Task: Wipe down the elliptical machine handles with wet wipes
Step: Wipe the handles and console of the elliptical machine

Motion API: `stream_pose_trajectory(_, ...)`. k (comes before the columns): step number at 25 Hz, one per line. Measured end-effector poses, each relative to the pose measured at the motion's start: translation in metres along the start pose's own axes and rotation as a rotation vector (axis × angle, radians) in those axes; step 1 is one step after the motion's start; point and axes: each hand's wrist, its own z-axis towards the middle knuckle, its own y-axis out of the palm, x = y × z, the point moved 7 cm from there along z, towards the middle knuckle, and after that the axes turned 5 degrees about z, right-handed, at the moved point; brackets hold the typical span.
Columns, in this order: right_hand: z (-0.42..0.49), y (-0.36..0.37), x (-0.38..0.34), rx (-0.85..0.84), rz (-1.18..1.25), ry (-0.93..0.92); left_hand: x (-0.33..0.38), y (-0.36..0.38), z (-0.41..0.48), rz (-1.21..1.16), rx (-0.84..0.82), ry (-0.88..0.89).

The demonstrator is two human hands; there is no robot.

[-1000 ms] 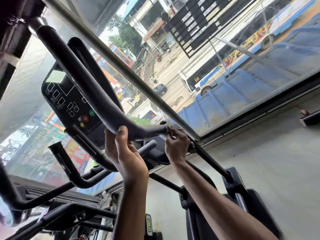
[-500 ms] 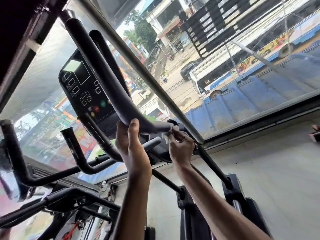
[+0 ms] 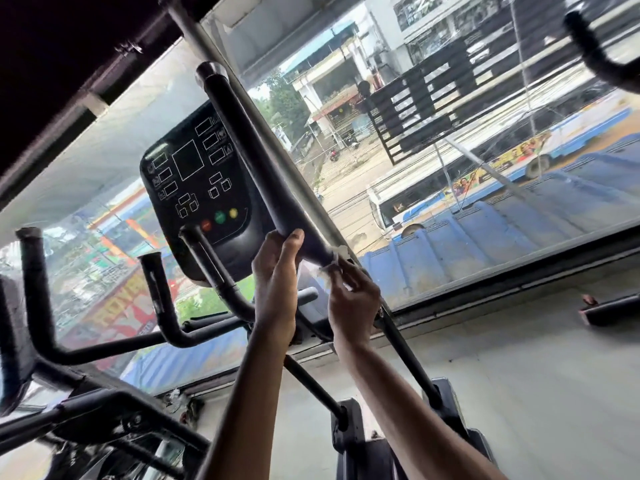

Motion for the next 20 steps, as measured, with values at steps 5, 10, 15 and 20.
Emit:
stream_pose_trajectory(5,-0.011,0.004,-0.022,-0.022,0.024,0.000,-0.005,-0.008,-0.001,-0.083,0.040,-0.163)
stream_pose_trajectory(10,-0.030,0.018,-0.082,-0.147,-0.099,-0.474,-0.001,-0.003,-0.007,-0.178,0.080,-0.223)
stream_pose_trajectory(15,-0.031,0.064,-0.145,-0.350,-0.421,-0.988,0.007,-0.002,-0.012,-0.274,0.066,-0.245)
stream_pose_trajectory(20,-0.016,0.112,-0.161,-0.628,-0.863,-1.227,0.009,-0.006,-0.008,-0.243,0.093,-0.265)
